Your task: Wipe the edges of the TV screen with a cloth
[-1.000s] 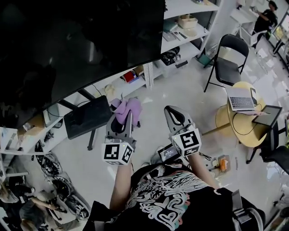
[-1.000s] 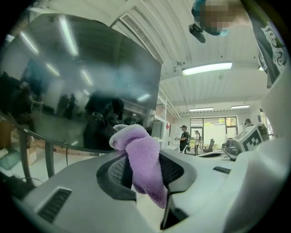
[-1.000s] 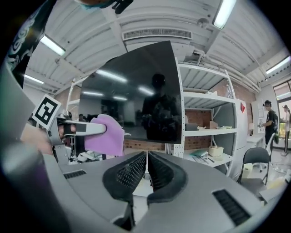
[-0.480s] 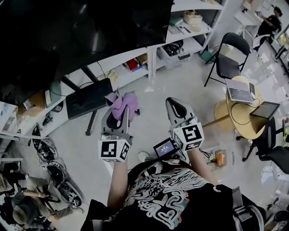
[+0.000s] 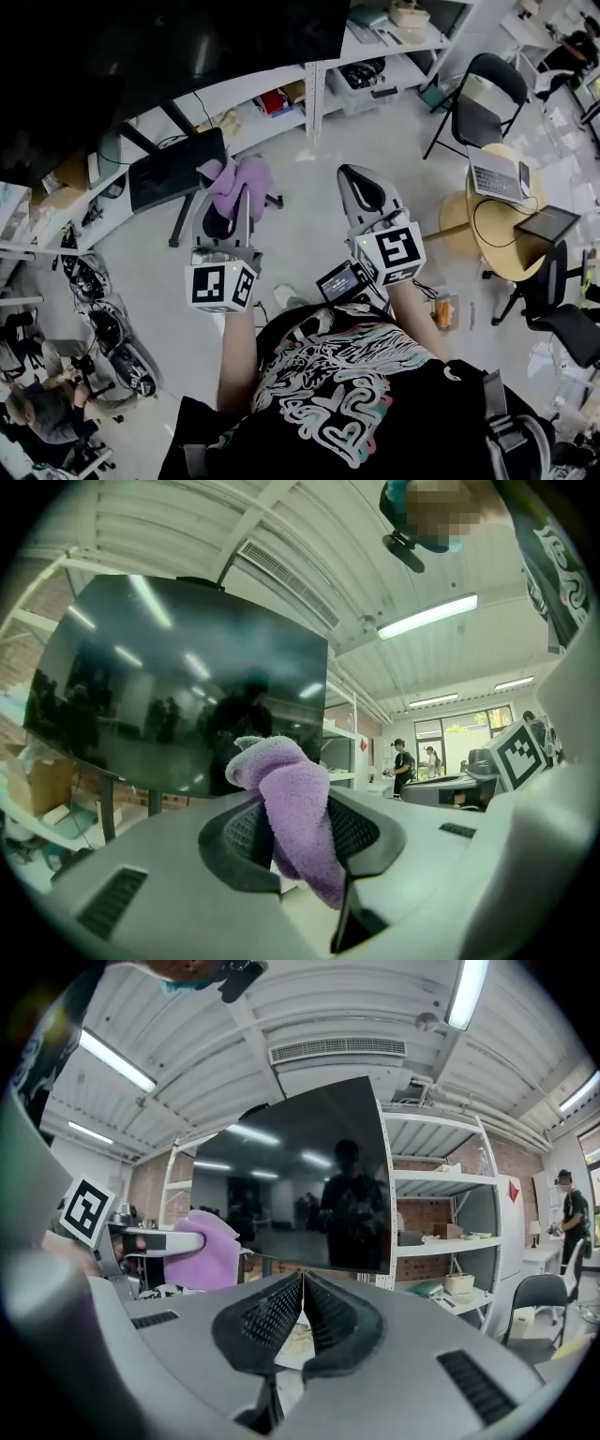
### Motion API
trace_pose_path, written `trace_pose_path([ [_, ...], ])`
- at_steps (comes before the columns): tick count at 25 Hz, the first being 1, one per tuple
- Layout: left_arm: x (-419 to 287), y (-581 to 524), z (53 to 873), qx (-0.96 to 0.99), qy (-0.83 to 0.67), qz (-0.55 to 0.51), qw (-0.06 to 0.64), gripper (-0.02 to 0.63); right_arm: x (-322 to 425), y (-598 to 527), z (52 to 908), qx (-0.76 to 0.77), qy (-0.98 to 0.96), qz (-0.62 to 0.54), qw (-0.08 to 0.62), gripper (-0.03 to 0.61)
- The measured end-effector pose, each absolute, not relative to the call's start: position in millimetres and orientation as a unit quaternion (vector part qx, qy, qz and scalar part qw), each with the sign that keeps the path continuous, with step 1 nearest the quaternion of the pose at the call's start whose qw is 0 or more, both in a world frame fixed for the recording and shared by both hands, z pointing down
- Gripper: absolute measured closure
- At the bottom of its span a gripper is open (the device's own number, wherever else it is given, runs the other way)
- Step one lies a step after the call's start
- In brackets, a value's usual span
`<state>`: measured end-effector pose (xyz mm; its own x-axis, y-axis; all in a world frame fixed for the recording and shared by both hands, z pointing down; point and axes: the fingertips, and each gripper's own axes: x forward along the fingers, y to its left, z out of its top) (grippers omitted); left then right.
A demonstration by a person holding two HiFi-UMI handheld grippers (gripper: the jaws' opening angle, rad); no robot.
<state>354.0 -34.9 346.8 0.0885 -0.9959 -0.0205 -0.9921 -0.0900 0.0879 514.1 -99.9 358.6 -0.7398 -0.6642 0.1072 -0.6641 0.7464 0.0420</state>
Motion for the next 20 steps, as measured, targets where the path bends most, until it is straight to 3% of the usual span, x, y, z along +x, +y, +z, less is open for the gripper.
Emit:
trace_pose_path([
  [20,359,-26,352,0.736,-0.676,-0.039,0.028,0.482,503,-92,366,0.322,-0.945,0.007,0.052,0.546],
])
